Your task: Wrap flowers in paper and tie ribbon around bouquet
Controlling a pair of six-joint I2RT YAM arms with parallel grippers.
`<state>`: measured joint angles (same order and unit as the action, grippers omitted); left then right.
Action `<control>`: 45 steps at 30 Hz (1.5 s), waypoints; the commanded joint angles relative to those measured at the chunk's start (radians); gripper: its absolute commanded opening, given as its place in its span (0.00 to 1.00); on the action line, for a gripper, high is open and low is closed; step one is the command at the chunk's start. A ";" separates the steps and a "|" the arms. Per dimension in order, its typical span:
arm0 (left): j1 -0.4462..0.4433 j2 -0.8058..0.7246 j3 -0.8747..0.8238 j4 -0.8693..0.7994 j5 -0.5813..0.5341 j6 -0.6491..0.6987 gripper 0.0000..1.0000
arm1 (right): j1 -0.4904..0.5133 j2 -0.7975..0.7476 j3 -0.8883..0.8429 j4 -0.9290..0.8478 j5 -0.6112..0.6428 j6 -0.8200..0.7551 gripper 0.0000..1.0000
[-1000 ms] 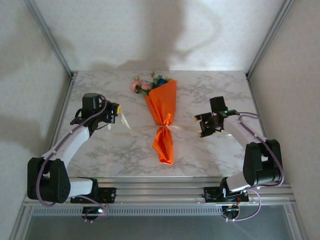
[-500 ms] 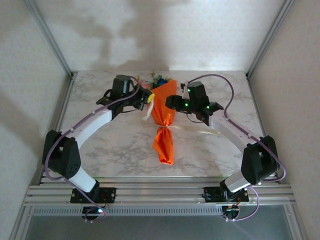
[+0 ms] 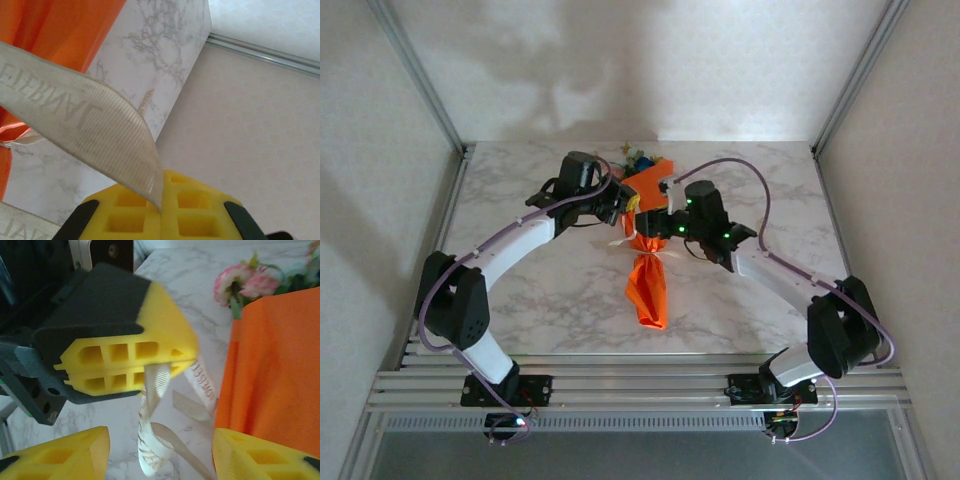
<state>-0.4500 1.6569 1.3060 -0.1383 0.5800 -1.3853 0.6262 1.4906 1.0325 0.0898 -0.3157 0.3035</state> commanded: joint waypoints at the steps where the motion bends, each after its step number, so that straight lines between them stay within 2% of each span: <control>1: 0.007 -0.013 0.050 -0.059 -0.010 0.033 0.00 | 0.006 0.057 0.074 0.012 -0.019 -0.053 0.56; 6: 0.017 -0.031 0.075 -0.137 -0.057 0.073 0.00 | 0.005 0.040 0.079 -0.047 0.007 -0.086 0.55; 9: 0.029 -0.053 0.082 -0.168 -0.077 0.087 0.00 | -0.022 -0.034 0.019 -0.102 0.108 -0.115 0.59; 10: 0.032 -0.063 0.073 -0.159 -0.072 0.081 0.00 | -0.045 -0.056 -0.005 -0.150 0.185 -0.104 0.59; 11: 0.035 -0.074 0.060 -0.146 -0.062 0.070 0.00 | -0.086 -0.070 -0.020 -0.221 0.273 -0.059 0.60; 14: 0.043 -0.114 0.017 -0.111 -0.032 0.032 0.00 | -0.294 -0.077 -0.056 -0.424 0.256 0.173 0.52; 17: 0.049 -0.158 -0.007 -0.114 -0.025 0.023 0.00 | -0.433 -0.071 -0.081 -0.637 0.333 0.369 0.53; 23: 0.057 -0.207 -0.049 -0.128 0.008 0.021 0.00 | -0.605 -0.050 -0.065 -0.909 0.454 0.611 0.61; 25: 0.057 -0.215 -0.067 -0.116 0.028 0.010 0.00 | -0.660 -0.021 -0.064 -0.944 0.457 0.648 0.63; 27: 0.057 -0.222 -0.084 -0.095 0.053 0.002 0.00 | -0.707 0.008 -0.076 -0.933 0.409 0.663 0.63; 31: 0.057 -0.236 -0.087 -0.099 0.052 -0.004 0.00 | -0.698 0.040 -0.083 -0.870 0.316 0.673 0.63; 34: 0.056 -0.243 -0.085 -0.099 0.046 -0.017 0.00 | -0.677 0.033 -0.092 -0.873 0.333 0.696 0.63; 42: 0.054 -0.292 -0.144 -0.123 0.063 -0.044 0.00 | -0.735 0.037 -0.108 -0.839 0.316 0.684 0.63; 45: 0.054 -0.296 -0.153 -0.109 0.057 -0.048 0.00 | -0.649 0.011 -0.042 -0.813 0.249 0.634 0.62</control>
<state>-0.4011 1.3853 1.1664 -0.2501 0.6189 -1.4181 -0.0895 1.5261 0.9321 -0.7471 -0.0036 0.9756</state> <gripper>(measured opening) 0.045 0.622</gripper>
